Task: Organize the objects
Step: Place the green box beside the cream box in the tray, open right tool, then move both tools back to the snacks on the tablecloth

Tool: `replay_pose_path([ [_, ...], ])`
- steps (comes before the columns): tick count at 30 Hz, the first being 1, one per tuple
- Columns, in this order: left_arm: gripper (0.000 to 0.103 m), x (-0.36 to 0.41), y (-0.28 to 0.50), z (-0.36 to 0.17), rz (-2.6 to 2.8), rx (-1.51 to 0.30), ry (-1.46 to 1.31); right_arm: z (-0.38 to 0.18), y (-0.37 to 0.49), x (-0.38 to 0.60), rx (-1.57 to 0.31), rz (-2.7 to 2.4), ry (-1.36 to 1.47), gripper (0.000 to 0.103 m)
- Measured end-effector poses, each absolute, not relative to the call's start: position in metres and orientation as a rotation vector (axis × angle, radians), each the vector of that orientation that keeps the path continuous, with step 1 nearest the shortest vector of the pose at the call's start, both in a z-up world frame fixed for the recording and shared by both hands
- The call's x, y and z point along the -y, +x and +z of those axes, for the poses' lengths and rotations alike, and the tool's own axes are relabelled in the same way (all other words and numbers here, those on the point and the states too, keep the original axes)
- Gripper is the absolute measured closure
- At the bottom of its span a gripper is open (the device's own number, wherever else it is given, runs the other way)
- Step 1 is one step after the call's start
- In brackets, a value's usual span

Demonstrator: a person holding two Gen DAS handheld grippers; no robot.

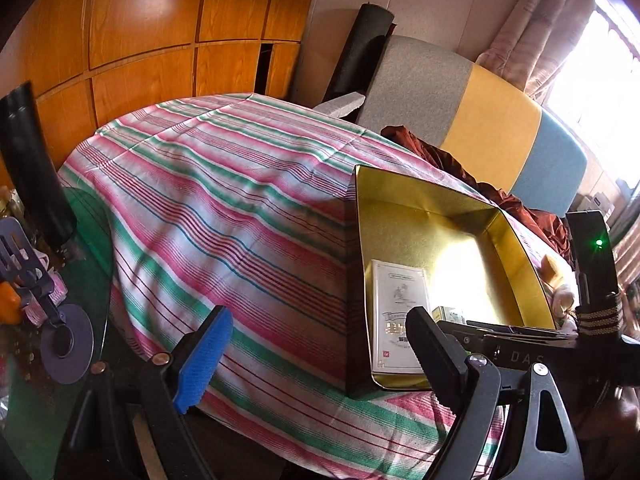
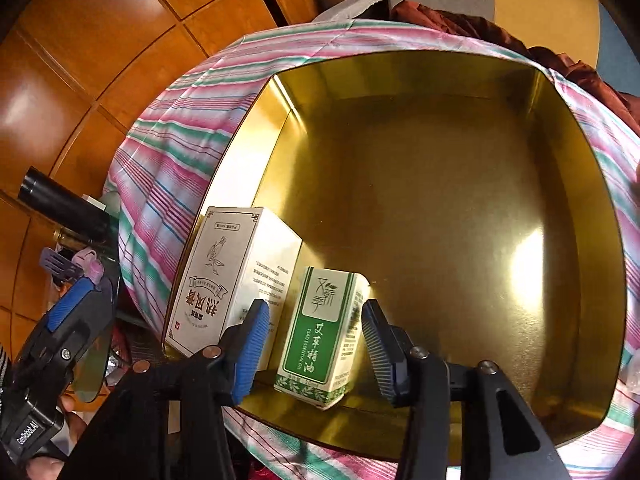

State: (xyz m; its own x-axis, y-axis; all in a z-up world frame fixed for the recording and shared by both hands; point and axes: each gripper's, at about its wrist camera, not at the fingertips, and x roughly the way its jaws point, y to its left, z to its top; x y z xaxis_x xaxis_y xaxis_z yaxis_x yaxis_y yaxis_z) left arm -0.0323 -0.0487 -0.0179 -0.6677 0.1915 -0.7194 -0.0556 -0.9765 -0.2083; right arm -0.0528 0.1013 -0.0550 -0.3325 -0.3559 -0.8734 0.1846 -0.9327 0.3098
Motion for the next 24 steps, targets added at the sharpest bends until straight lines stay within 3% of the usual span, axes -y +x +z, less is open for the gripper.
replay_pose_path([
  [7,0.013,0.034,-0.031,-0.011,2.733,0.184,-1.181,-0.022,-0.030,-0.125,0.153,-2.446,1.447,0.053],
  [9,0.013,0.028,-0.030,-0.007,2.725,0.161,-1.171,-0.013,-0.022,-0.135,0.120,-2.500,1.408,0.048],
  [11,0.012,0.020,-0.028,-0.003,2.718,0.132,-1.152,-0.005,-0.014,-0.147,0.094,-2.558,1.368,0.033],
  [15,0.010,0.003,-0.025,0.005,2.694,0.084,-1.117,0.009,-0.001,-0.176,0.078,-2.655,1.306,0.018],
  [20,0.000,-0.021,-0.022,0.011,2.648,0.021,-1.100,0.018,0.012,-0.228,0.128,-2.770,1.291,0.018],
  [24,0.000,-0.040,-0.019,0.013,2.614,-0.034,-1.094,0.019,0.020,-0.276,0.178,-2.855,1.327,0.018],
])
